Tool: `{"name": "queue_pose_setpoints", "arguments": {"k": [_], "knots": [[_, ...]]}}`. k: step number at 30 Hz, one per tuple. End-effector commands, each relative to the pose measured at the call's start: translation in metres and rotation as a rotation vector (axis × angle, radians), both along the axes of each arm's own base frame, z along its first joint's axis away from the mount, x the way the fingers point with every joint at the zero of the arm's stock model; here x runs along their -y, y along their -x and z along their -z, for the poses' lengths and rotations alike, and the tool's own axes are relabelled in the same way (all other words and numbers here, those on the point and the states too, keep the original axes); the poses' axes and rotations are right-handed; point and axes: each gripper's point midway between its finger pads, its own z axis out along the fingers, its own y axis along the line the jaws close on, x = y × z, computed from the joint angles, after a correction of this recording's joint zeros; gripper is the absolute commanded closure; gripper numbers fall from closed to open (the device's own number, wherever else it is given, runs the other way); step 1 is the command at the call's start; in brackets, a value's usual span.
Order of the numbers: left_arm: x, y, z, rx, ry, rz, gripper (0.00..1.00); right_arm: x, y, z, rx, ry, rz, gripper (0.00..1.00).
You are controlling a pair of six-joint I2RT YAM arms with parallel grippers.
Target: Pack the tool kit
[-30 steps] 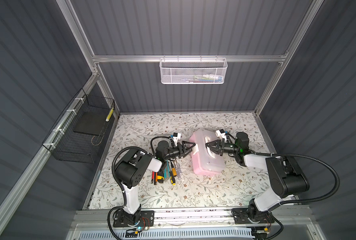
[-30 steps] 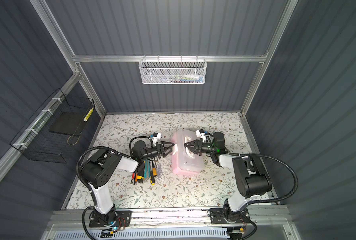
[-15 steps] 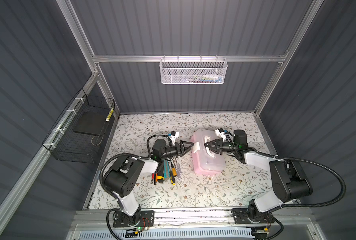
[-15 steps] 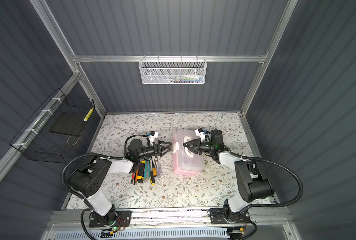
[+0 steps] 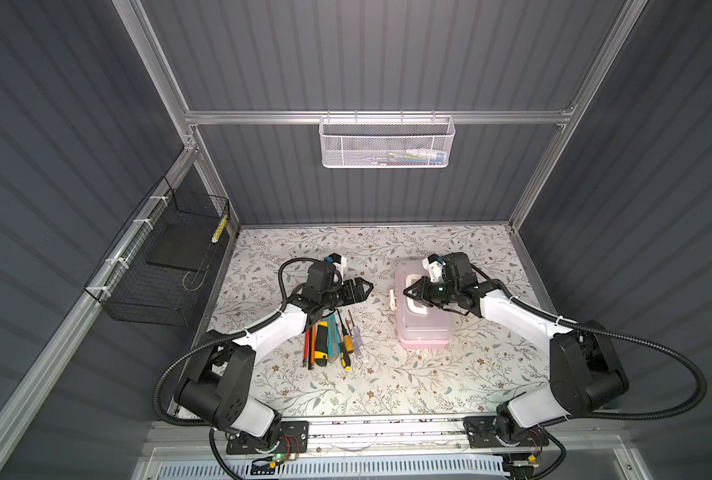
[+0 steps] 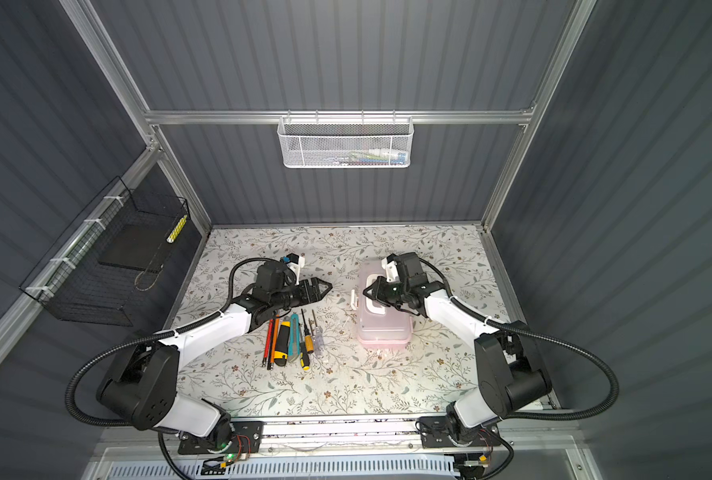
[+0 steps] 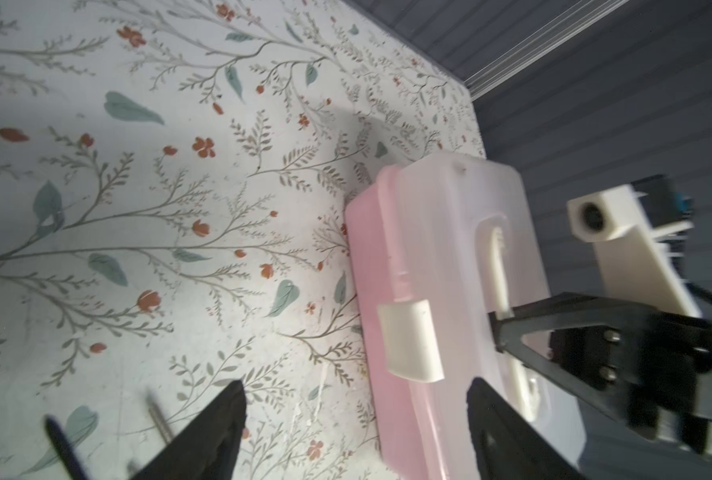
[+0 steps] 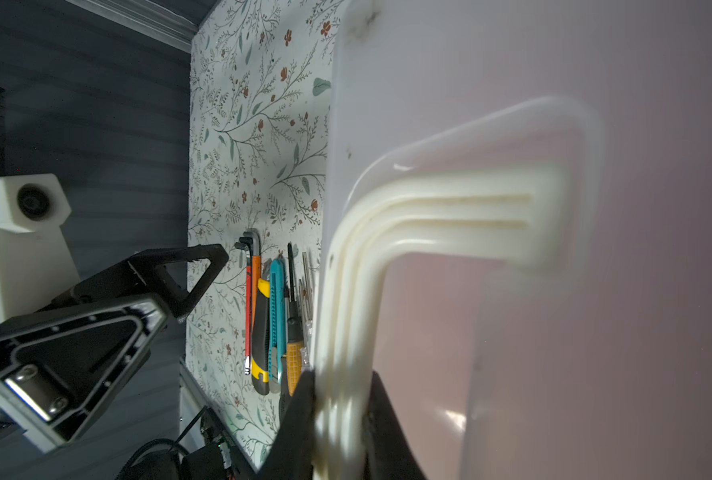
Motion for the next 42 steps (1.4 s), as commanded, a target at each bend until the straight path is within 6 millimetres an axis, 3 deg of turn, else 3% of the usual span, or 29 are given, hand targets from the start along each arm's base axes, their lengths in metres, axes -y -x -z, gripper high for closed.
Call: {"name": "queue_pose_setpoints", "arguments": {"k": [1,5,10,17,26,31,37,42], "knots": [[-0.005,0.01,0.024,-0.051,-0.087,0.013,0.16,0.036,0.013,0.054,-0.074,0.228,0.041,1.0],[0.002,0.015,0.034,-0.067,-0.126,0.025,0.16,0.023,0.016,0.052,-0.084,0.155,0.003,1.0],[0.004,0.012,0.036,-0.067,-0.13,0.013,0.16,0.002,0.021,0.034,-0.056,0.025,-0.081,1.0],[0.012,0.003,0.019,-0.021,-0.099,0.027,0.15,-0.003,0.022,0.027,-0.052,0.011,-0.116,1.0],[0.048,0.01,0.014,0.007,-0.062,0.117,0.15,-0.004,0.021,0.031,-0.062,-0.001,-0.11,1.0],[0.061,0.016,0.033,-0.035,-0.091,0.148,0.16,-0.003,0.023,0.034,-0.066,0.006,-0.111,1.0],[0.031,0.014,0.078,-0.15,-0.271,0.057,0.18,-0.004,0.025,0.024,-0.048,-0.011,-0.124,1.0],[0.025,0.015,0.092,-0.187,-0.299,0.035,0.19,-0.008,0.026,0.011,-0.03,-0.054,-0.148,1.0]]}}
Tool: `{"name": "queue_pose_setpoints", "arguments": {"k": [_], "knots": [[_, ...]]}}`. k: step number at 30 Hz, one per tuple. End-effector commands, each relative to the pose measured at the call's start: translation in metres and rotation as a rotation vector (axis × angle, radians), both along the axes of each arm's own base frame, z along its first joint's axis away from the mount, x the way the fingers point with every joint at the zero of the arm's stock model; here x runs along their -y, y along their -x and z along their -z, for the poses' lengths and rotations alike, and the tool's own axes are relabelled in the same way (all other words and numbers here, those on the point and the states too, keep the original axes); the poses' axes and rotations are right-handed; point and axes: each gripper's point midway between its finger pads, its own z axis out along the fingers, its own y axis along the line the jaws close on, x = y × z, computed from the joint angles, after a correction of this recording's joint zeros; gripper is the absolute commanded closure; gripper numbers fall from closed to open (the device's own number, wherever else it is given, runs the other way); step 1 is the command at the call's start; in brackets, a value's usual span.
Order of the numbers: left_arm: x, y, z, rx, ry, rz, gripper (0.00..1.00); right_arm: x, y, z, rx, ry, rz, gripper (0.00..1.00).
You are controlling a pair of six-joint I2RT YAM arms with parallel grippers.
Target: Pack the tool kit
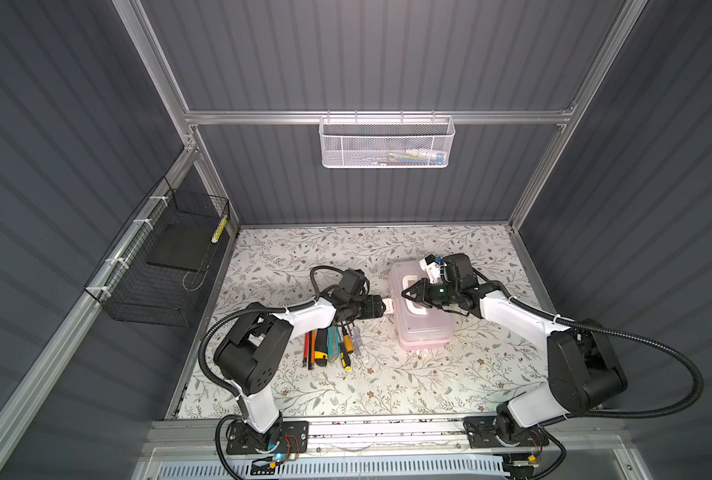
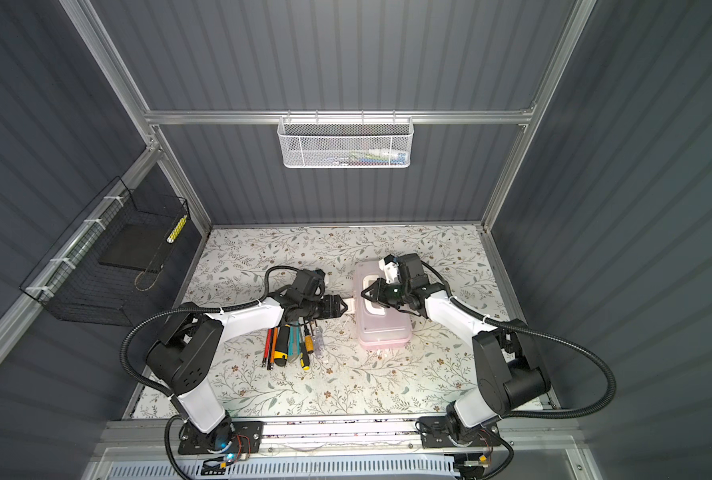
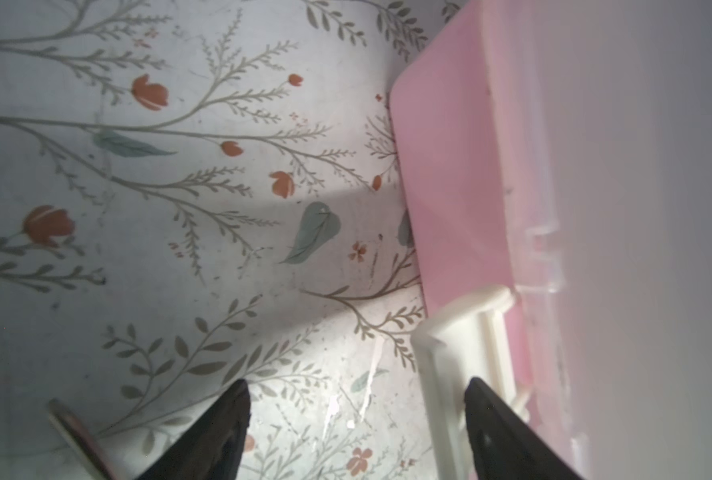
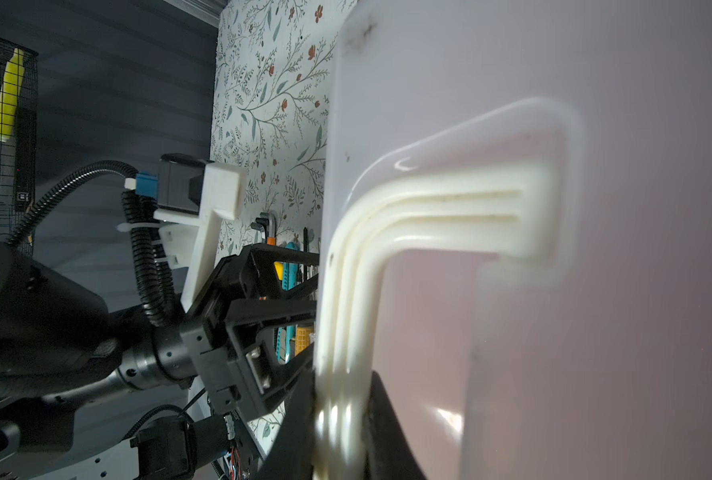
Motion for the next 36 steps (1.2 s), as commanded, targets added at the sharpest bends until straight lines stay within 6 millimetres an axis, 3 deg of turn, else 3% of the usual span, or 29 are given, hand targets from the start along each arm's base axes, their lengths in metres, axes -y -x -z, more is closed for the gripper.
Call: {"name": "queue_pose_setpoints", "arguments": {"k": [1,10,16,26,33,36], "knots": [[-0.01,-0.001,0.012,-0.031,-0.07,-0.023,0.19,0.002,0.017,0.009,-0.038,-0.003,-0.048,1.0],[-0.008,-0.014,0.002,0.019,-0.058,-0.005,0.19,-0.002,0.017,-0.047,0.003,-0.275,-0.081,1.0],[-0.004,-0.023,-0.036,0.12,-0.003,0.004,0.18,0.003,0.013,-0.072,0.014,-0.385,-0.078,1.0],[-0.006,-0.026,-0.091,0.23,0.131,0.018,0.13,0.006,0.008,-0.084,0.022,-0.509,-0.101,1.0],[0.019,-0.018,-0.134,0.244,0.364,0.094,0.12,0.006,0.008,-0.083,0.012,-0.592,-0.126,1.0],[0.025,-0.016,-0.14,0.233,0.419,0.116,0.11,0.006,0.009,-0.086,0.019,-0.642,-0.142,1.0]]}}
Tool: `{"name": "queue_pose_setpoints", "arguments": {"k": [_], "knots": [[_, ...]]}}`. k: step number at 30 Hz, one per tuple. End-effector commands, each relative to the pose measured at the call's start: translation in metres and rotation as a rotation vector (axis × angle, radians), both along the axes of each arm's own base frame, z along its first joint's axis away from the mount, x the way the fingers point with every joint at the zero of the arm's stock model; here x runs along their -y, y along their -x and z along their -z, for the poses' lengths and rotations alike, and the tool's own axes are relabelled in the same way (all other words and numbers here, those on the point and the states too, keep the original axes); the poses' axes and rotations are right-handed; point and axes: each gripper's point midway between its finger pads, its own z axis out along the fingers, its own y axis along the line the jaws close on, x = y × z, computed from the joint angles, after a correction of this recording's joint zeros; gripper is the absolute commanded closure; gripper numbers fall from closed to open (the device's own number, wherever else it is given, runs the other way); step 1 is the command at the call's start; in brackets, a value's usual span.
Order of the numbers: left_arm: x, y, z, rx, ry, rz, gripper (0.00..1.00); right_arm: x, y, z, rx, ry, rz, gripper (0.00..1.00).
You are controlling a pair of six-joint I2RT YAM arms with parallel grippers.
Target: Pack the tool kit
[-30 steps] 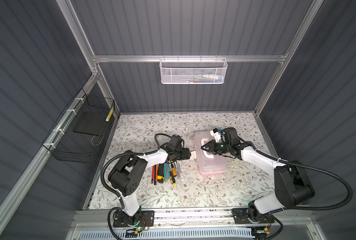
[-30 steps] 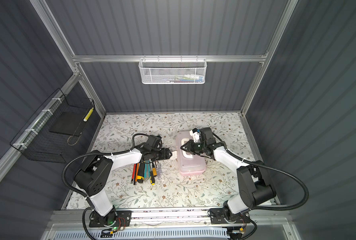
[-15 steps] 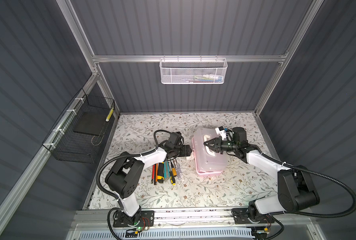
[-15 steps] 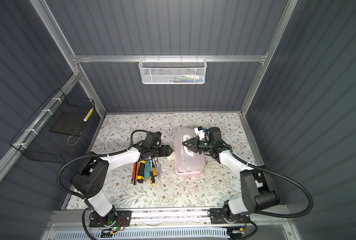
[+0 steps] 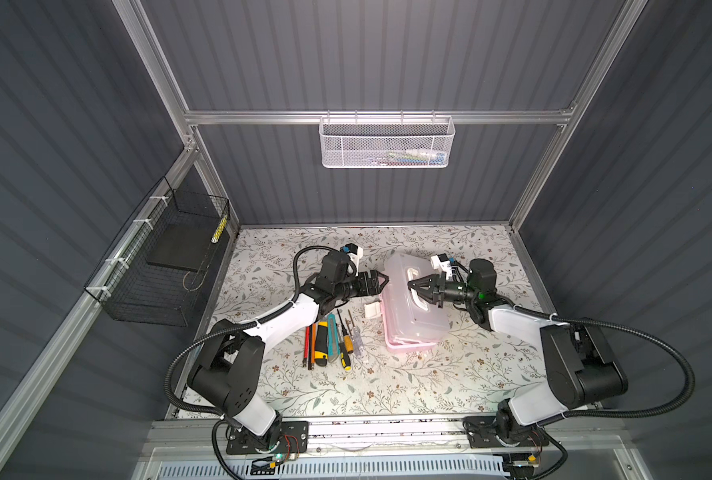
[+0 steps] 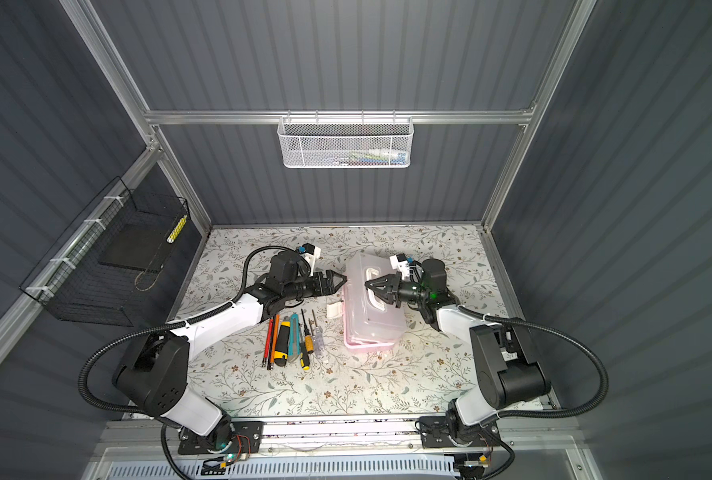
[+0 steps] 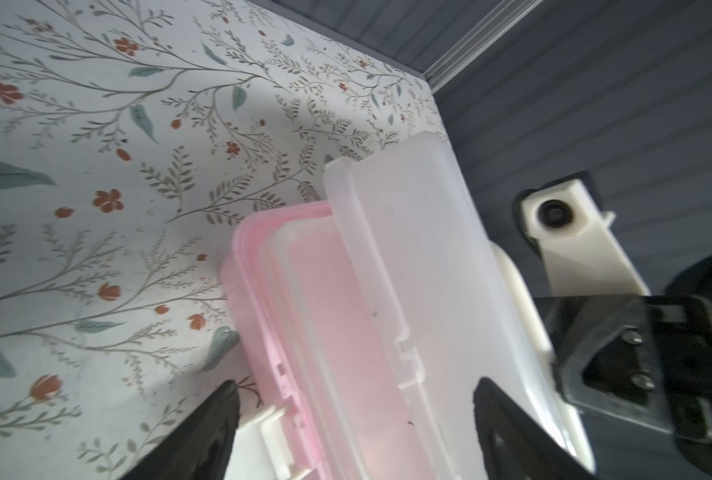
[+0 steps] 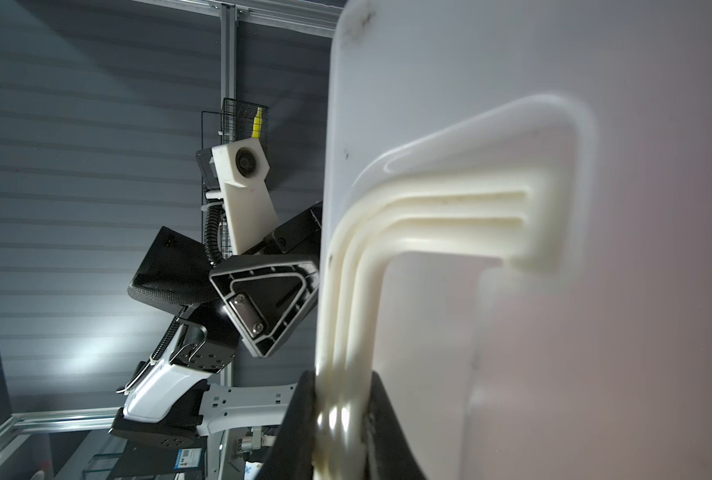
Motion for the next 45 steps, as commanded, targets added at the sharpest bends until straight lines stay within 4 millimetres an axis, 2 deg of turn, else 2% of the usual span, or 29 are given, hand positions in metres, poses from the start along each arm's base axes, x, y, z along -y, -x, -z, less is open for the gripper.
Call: {"name": "queue_pose_setpoints", "arguments": {"k": [1,4,9,16,24,31,34,36,38,45], "knots": [[0.013,0.009,-0.017,-0.007,0.111,0.072,0.11,-0.002,0.005,-0.034,0.128,-0.109,-0.052,1.0],[0.017,0.011,-0.016,-0.016,0.132,0.092,0.12,-0.003,0.006,-0.034,0.122,-0.146,-0.065,1.0],[0.02,0.01,-0.013,-0.02,0.15,0.106,0.12,-0.002,0.006,-0.024,0.105,-0.138,-0.061,1.0],[0.031,0.002,-0.011,-0.037,0.192,0.119,0.13,-0.002,0.008,-0.024,0.111,-0.141,-0.065,1.0],[0.045,-0.006,-0.018,-0.025,0.238,0.149,0.13,-0.001,0.01,-0.011,0.082,-0.101,-0.058,1.0],[0.056,-0.009,-0.029,-0.009,0.268,0.169,0.13,-0.001,0.011,-0.009,0.089,-0.062,-0.05,1.0],[0.058,-0.01,-0.033,-0.005,0.283,0.171,0.13,0.0,0.011,-0.008,0.088,-0.038,-0.048,0.87],[0.06,-0.01,-0.036,-0.003,0.296,0.174,0.13,0.0,0.011,-0.008,0.092,-0.027,-0.047,0.62],[0.064,-0.009,-0.038,0.0,0.297,0.181,0.13,0.0,0.01,-0.008,0.093,-0.011,-0.042,0.52],[0.071,-0.007,-0.044,0.014,0.286,0.201,0.13,0.005,0.005,-0.013,0.117,0.083,-0.017,0.42]]}}
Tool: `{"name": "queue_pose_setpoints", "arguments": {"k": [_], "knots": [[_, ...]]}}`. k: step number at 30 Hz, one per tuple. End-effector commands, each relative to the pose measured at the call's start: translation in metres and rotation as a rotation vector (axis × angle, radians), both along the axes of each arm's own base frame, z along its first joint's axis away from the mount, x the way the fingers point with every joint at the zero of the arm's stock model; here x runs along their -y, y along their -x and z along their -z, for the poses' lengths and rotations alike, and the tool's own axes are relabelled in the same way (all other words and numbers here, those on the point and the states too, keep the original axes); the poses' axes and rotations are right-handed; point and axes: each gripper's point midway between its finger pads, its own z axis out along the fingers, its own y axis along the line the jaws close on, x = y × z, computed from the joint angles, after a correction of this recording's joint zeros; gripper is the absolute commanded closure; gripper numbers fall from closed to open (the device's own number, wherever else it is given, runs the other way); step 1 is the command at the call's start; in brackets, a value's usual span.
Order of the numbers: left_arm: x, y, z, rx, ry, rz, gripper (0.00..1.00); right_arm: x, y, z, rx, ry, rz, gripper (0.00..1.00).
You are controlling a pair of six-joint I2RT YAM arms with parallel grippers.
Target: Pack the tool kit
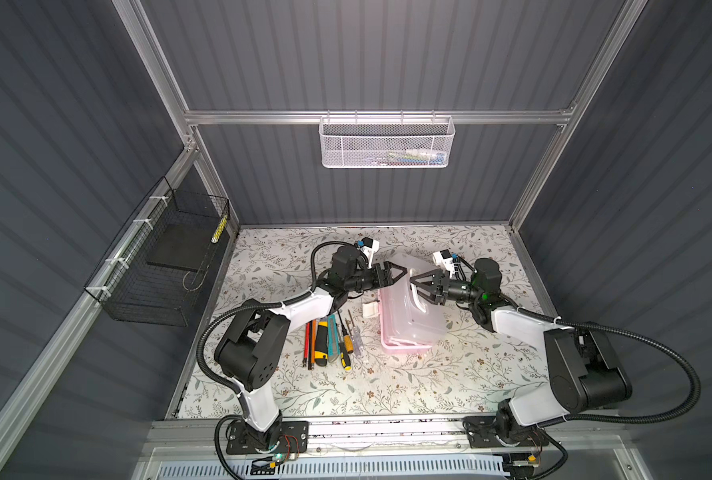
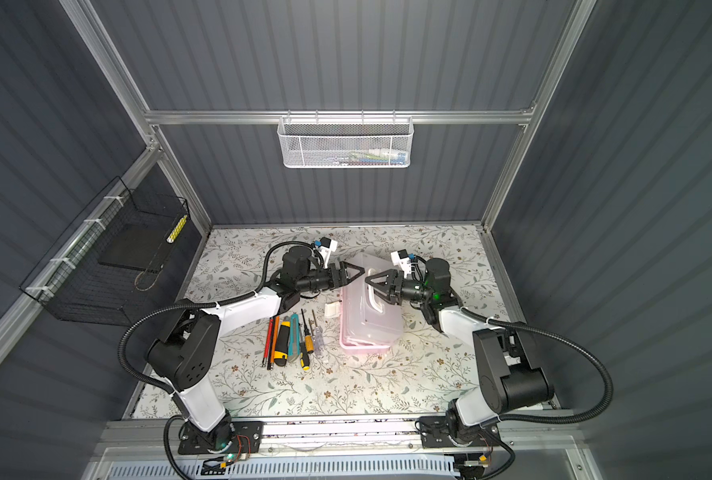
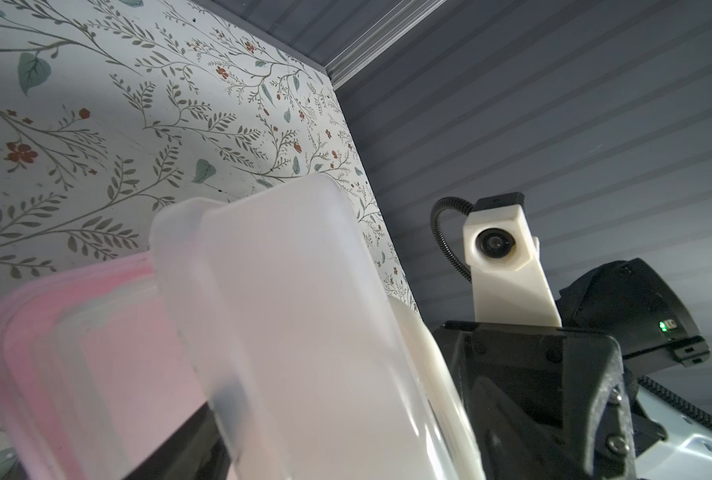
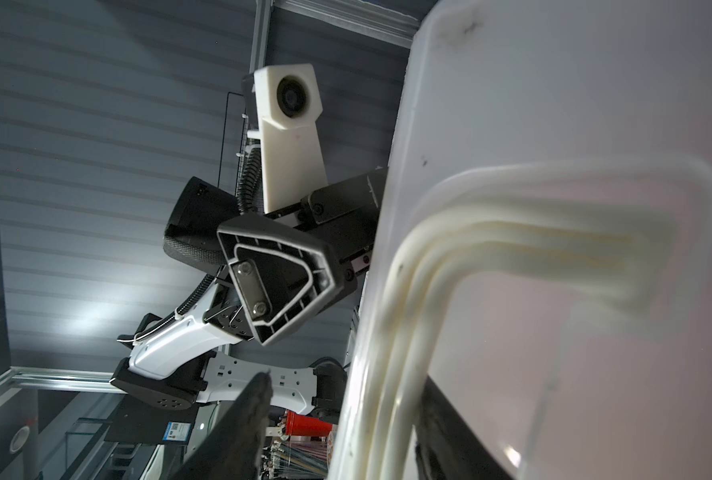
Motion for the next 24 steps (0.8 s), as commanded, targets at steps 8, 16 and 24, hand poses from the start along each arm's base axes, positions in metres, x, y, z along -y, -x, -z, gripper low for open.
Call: {"name": "queue_pose_setpoints", "arguments": {"k": [8,16,24], "knots": [[0.015,0.002,-0.037,0.087,0.035,0.048,0.13,0.024,-0.008,0.001,0.056,0.346,0.124,0.36],[0.022,0.002,-0.035,0.093,0.021,0.055,0.13,0.061,-0.017,0.002,0.075,0.566,0.315,0.31],[0.039,0.005,-0.059,0.133,0.022,0.083,0.13,0.134,-0.022,0.019,0.008,0.734,0.684,0.27]]}}
